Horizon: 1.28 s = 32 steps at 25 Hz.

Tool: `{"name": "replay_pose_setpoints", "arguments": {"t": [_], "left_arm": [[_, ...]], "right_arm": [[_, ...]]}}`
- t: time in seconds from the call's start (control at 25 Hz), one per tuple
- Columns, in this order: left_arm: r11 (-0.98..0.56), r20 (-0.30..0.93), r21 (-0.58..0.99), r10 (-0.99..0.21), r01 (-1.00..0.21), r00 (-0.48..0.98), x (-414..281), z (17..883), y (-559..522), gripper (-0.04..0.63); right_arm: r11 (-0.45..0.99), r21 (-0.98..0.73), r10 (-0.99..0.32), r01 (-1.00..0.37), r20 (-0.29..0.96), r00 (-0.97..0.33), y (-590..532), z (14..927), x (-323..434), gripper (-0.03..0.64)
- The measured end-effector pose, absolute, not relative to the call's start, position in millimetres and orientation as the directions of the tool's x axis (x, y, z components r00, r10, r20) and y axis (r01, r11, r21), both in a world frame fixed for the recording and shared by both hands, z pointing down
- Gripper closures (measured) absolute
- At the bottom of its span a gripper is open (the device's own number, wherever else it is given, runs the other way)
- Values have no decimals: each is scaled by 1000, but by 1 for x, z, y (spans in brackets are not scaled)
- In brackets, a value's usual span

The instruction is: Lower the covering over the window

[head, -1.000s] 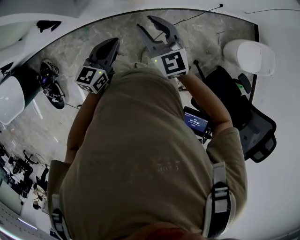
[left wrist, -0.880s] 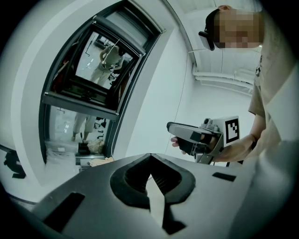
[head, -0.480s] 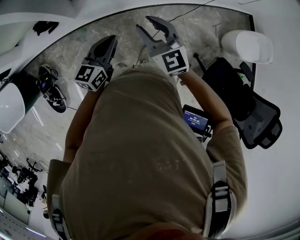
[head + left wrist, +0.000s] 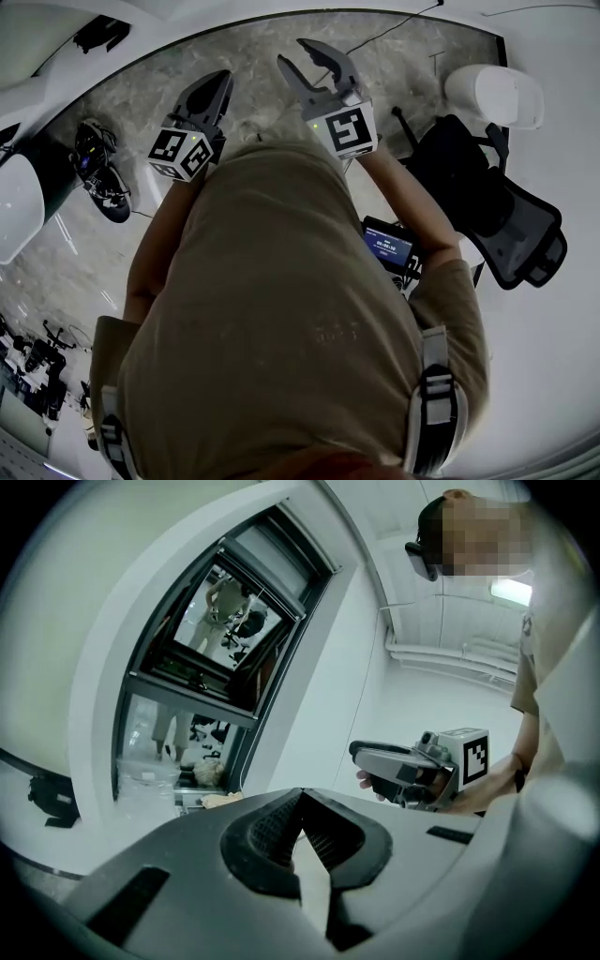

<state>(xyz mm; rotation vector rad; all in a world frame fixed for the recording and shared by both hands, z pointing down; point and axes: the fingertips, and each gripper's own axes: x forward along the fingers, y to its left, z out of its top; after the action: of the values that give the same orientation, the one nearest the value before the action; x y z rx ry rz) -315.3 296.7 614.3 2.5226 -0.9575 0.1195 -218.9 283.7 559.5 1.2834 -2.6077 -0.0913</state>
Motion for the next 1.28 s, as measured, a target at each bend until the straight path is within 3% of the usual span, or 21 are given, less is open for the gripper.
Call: {"name": "replay_pose_setpoints", "arguments": {"t": [0.44,1.28], "left_arm": [[-656,250,383,-604,-650,757,-353,636,321,580],[-657,268,321,-628,-682,731,-263,607,258,578]], "right_arm": [[613,165,-788,-773,196,-583,325,569,-258,468],[540,191,-839,-820,203,-505,257,545,-144,489]]}}
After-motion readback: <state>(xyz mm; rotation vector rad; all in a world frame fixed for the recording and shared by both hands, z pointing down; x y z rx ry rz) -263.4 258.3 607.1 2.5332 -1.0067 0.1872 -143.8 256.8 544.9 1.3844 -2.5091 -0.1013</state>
